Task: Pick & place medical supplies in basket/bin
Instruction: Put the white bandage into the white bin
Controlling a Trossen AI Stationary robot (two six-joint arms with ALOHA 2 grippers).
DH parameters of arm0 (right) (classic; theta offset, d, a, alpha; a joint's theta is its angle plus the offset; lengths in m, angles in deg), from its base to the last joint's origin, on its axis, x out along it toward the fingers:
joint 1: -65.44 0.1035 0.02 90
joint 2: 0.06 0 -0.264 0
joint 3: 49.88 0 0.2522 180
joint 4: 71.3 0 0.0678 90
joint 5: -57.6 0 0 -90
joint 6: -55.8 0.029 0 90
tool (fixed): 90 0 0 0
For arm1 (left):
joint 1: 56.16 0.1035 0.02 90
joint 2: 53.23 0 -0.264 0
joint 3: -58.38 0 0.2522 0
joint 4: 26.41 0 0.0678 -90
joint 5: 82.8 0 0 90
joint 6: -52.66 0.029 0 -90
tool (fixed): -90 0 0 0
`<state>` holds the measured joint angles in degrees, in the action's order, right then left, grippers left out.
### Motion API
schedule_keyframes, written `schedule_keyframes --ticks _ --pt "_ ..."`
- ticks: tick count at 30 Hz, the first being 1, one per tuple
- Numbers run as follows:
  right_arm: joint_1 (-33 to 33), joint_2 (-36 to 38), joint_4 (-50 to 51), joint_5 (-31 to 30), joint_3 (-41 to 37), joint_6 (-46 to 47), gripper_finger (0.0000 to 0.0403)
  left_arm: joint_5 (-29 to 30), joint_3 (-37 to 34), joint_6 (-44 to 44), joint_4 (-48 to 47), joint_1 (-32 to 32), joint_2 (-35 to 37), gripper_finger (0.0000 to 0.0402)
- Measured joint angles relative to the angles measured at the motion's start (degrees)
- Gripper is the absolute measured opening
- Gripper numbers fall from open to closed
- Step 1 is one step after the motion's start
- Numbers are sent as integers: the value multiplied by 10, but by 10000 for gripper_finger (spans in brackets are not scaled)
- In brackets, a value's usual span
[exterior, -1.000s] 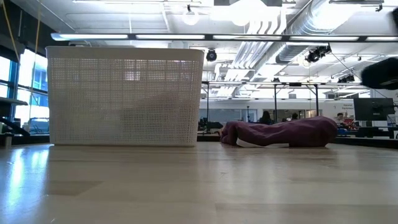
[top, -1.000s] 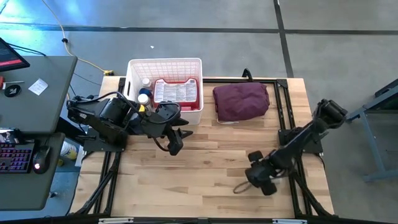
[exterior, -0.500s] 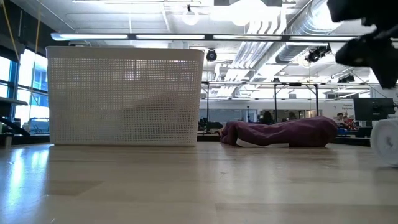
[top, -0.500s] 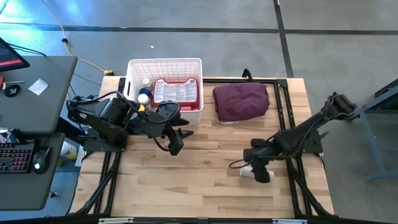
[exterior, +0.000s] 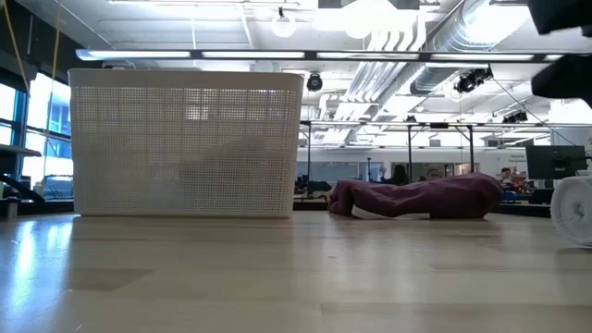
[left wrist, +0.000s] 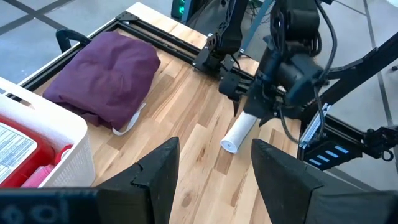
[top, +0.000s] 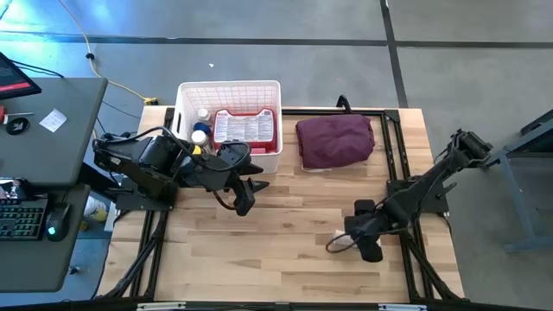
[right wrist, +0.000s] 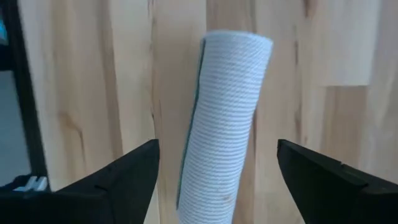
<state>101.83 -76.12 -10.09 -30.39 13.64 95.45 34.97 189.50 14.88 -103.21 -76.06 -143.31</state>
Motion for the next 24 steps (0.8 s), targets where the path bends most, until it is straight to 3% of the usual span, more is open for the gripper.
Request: schedule_keyframes --ticks 16,24 --pt "5 -150 -37 5 0 -20 313 -3 0 3 -1 0 0 231" --pt "3 -184 -88 -2 0 -6 280 -4 0 15 -12 0 0 231"
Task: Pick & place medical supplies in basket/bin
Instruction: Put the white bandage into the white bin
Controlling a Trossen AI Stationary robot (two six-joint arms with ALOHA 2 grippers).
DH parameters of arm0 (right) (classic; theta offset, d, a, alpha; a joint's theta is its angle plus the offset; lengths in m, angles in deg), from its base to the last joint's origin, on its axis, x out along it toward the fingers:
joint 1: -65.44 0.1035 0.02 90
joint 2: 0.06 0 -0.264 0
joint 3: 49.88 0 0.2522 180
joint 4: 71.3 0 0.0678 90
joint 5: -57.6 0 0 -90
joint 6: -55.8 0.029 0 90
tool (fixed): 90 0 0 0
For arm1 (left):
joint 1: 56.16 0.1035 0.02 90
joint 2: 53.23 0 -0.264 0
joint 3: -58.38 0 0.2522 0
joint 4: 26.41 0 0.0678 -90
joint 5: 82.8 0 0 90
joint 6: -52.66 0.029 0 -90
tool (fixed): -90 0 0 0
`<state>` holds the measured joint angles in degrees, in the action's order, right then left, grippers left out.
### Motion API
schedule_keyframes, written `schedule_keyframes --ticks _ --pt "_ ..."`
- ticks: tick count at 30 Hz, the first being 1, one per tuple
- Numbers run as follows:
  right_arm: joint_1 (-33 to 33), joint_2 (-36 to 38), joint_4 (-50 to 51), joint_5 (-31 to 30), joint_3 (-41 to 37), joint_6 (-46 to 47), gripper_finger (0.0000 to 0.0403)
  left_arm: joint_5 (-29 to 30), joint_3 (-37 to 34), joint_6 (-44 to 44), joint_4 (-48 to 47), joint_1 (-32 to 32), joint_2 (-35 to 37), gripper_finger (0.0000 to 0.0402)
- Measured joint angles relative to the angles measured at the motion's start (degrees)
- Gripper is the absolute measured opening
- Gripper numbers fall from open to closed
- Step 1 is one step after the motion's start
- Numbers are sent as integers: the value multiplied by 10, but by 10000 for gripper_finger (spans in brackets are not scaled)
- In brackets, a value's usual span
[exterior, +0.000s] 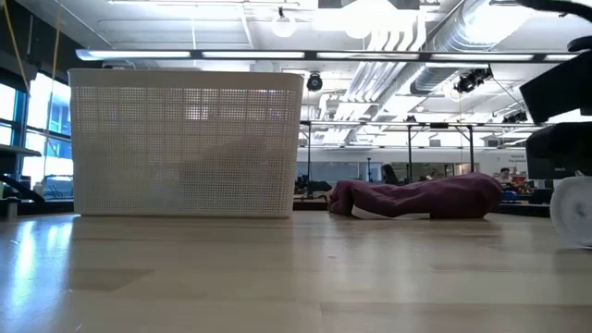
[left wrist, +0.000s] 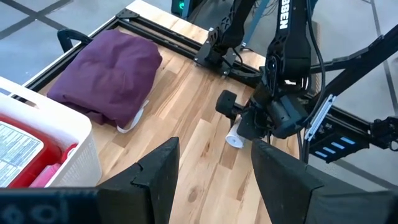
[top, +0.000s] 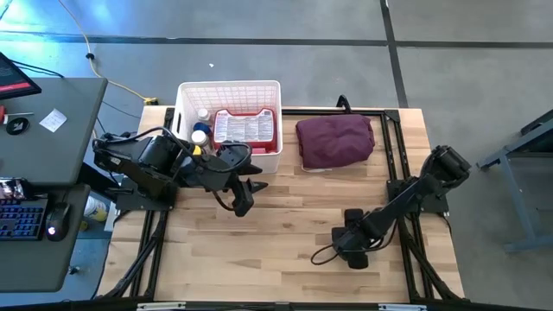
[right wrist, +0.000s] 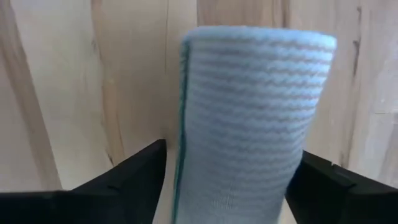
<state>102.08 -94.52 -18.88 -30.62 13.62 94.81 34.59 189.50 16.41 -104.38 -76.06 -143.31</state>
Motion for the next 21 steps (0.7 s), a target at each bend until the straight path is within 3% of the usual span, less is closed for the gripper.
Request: schedule_keyframes --ticks 8,14,21 --pt "-2 -5 0 -6 0 16 232 0 0 11 -3 0 0 231" --pt "-3 -2 33 -25 0 15 164 5 0 46 -3 0 0 231" --pt "-45 57 49 -25 43 60 110 76 67 93 -29 0 17 231"
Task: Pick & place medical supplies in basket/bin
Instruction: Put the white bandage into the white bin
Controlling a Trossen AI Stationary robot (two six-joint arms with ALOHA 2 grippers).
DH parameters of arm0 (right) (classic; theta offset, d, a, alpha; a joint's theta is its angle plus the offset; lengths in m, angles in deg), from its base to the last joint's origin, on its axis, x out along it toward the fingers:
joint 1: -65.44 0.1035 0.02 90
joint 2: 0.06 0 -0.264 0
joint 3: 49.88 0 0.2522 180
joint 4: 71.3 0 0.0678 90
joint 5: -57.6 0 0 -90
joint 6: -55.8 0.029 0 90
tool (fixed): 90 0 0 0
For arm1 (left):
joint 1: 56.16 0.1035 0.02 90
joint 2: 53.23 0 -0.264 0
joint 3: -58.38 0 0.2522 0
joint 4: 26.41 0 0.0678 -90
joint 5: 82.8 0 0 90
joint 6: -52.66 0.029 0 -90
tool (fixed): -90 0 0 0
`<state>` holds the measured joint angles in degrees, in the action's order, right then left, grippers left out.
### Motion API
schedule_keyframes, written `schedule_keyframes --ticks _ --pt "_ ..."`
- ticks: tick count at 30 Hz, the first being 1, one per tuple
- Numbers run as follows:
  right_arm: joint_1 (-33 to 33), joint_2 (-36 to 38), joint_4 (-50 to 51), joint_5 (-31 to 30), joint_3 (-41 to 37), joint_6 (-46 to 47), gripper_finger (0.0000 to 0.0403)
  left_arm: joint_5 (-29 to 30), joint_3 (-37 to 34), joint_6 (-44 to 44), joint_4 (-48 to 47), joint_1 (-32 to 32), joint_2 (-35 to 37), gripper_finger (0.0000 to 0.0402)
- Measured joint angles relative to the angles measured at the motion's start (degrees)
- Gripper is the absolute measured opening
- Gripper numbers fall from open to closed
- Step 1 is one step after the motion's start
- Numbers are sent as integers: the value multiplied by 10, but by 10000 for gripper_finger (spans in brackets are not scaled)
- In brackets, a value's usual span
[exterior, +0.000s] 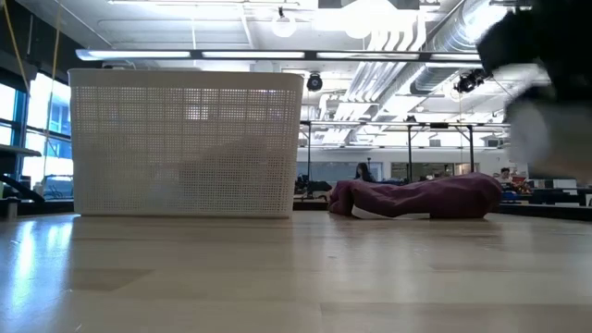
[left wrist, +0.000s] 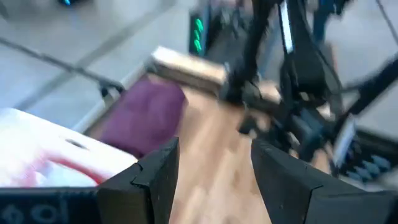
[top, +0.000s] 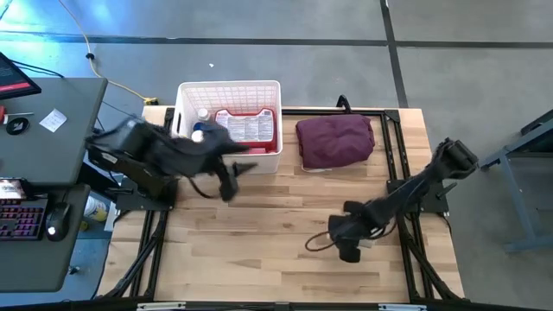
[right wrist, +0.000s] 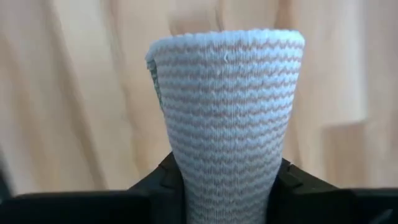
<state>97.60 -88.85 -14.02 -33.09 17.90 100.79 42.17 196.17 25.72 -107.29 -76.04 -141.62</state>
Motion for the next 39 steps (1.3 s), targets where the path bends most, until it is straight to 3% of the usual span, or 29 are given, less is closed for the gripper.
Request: schedule_keyframes --ticks 9,13,21,28,33,36,39 --pt "-97 92 -55 -186 155 -110 141 200 107 109 0 0 10 231" --pt "-160 91 -113 -199 239 -204 137 243 104 177 39 0 21 231" --pt "-287 2 -155 -178 431 -335 123 232 110 235 114 0 29 231" --pt "-377 -147 -153 -78 623 -415 127 108 110 243 132 1 56 231" --pt "-418 -260 -122 -28 756 -443 127 56 109 235 110 0 77 231" --pt "-442 -315 -103 -1 809 -449 128 53 110 214 78 0 94 231" --pt "-460 -336 -123 24 787 -449 128 54 110 190 52 0 98 231"
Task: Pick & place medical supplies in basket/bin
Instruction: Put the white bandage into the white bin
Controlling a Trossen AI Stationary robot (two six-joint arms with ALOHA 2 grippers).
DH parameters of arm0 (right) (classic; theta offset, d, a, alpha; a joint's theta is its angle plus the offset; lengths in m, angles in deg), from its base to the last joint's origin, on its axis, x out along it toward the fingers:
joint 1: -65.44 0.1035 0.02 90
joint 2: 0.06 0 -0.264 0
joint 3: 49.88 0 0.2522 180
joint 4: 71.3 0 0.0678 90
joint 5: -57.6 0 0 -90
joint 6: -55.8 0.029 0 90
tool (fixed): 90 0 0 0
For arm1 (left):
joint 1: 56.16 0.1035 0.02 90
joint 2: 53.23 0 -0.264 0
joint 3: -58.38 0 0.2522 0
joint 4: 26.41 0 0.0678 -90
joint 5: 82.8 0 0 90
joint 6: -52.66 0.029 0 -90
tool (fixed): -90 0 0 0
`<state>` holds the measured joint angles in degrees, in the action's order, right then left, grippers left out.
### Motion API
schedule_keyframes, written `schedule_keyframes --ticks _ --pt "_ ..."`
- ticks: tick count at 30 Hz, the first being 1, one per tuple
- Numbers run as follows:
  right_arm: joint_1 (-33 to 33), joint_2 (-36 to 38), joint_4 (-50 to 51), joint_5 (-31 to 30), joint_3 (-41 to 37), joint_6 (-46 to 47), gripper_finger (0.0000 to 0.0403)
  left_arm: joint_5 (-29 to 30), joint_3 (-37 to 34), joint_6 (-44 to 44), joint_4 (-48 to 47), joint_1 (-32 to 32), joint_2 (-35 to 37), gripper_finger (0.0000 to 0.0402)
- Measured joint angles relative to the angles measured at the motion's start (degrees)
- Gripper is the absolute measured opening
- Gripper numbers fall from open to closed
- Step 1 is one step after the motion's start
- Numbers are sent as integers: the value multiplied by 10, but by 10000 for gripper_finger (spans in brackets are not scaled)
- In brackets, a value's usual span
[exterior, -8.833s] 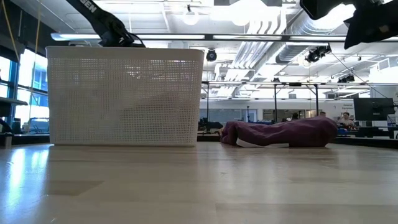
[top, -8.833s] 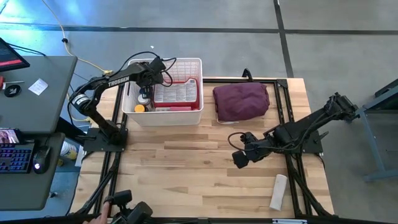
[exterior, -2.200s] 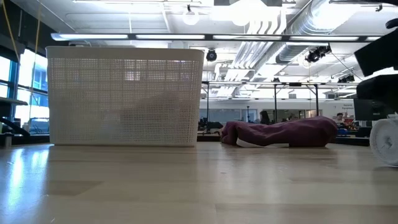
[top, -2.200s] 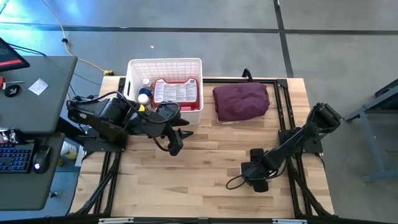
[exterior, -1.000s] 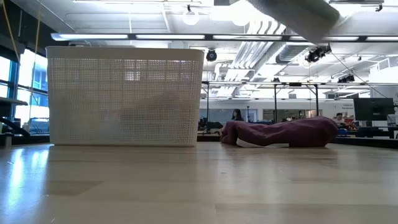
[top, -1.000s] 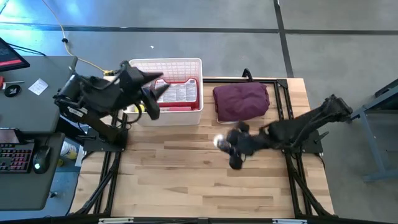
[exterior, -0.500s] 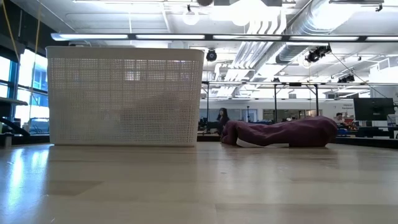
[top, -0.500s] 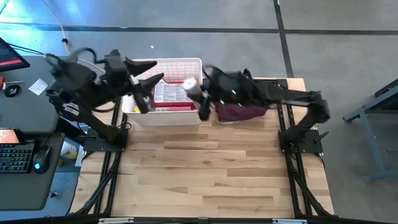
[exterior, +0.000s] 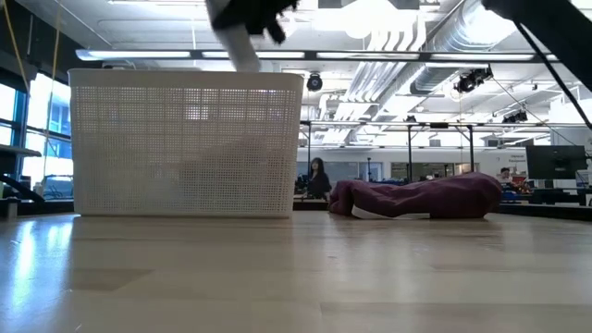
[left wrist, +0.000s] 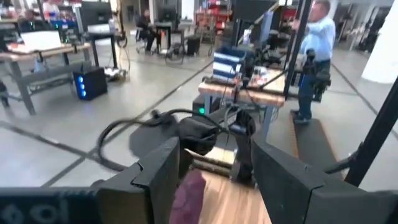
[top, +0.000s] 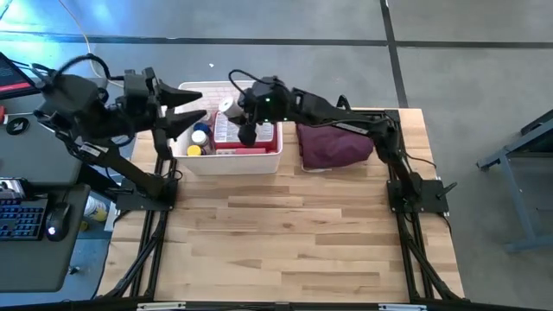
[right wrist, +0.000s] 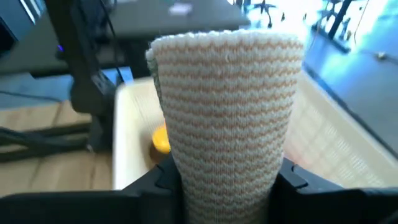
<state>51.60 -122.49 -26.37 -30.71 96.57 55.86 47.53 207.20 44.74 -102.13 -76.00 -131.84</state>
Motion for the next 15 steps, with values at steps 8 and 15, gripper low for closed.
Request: schedule_keyframes --ticks 8,15 --pt "-21 -41 -7 38 -33 36 128 -7 -1 -14 -34 0 1 231" --pt "-14 -55 -13 57 -61 41 128 -26 -6 -16 -35 -1 -14 231"
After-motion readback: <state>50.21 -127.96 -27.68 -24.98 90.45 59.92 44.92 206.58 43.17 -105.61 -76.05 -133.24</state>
